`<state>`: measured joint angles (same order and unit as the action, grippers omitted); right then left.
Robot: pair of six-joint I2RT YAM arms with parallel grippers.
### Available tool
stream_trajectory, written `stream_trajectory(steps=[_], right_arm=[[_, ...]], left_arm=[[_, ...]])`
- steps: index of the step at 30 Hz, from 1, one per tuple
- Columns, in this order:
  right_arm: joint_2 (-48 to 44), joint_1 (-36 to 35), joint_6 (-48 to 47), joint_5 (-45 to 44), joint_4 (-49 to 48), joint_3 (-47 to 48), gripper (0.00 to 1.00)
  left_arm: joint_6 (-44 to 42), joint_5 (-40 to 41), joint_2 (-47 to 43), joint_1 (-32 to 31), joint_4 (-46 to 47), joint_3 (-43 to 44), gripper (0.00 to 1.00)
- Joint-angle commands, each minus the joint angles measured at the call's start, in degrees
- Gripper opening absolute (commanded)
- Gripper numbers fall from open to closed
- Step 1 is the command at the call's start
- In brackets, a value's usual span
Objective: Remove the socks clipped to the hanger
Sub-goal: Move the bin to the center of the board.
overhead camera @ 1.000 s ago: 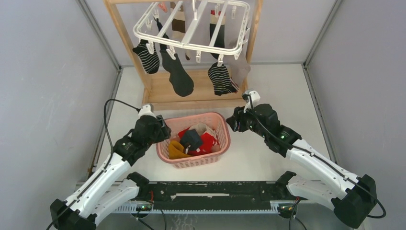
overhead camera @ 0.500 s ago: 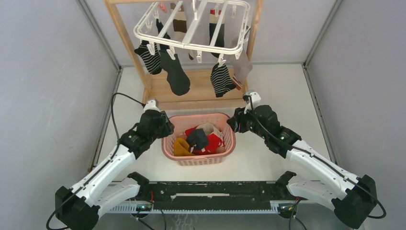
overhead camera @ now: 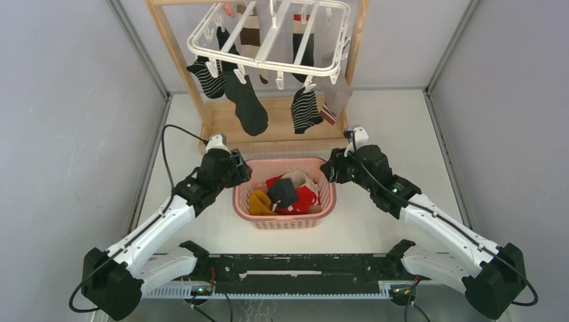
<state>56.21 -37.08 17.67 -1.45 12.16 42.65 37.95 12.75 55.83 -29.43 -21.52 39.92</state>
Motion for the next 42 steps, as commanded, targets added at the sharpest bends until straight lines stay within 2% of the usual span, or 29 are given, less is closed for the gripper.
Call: stream_trajectory(steps=[1, 2, 4, 5, 12, 24, 28, 34, 42], right_arm=[[-1.37, 1.76, 2.01, 0.20, -1.90, 0.15, 0.54], [-1.65, 2.09, 2.01, 0.37, -1.72, 0.15, 0.54], [-2.35, 2.84, 2.07, 0.61, -1.29, 0.15, 0.54], [-2.95, 3.21, 2.24, 0.72, -0.98, 0.15, 0.55], [-8.81, 5.33, 2.44, -0.86, 5.06, 0.15, 0.55], [-22.99, 5.70, 5.48, -6.03, 21.29, -3.56, 0.55], [-25.95, 0.44, 11.62, -9.75, 24.37, -4.03, 0.55], [-25.75, -2.89, 22.33, -8.18, 28.55, -8.27, 0.54], [-25.53, -14.54, 31.96, -9.86, 28.88, -13.15, 0.54]], left_arm=[[0.90, -1.51, 2.90, 0.07, 3.61, 3.21, 0.65], [0.84, -1.57, 3.30, 0.06, 3.62, 3.68, 0.69], [0.62, -1.63, 3.38, 0.10, 3.07, 4.81, 0.93], [0.21, -1.75, 3.07, 0.08, 2.75, 5.31, 0.99], [-1.42, -0.69, -3.14, 0.08, -2.57, 6.64, 1.00], [-3.42, -1.54, -20.17, 0.09, -15.56, 2.60, 1.00], [-3.22, -3.26, -23.55, -0.72, -19.38, 1.61, 1.00], [-0.94, -12.94, -23.33, -1.26, -20.35, 1.10, 1.00], [2.43, -20.07, -27.72, -1.31, -22.19, -3.67, 1.00]])
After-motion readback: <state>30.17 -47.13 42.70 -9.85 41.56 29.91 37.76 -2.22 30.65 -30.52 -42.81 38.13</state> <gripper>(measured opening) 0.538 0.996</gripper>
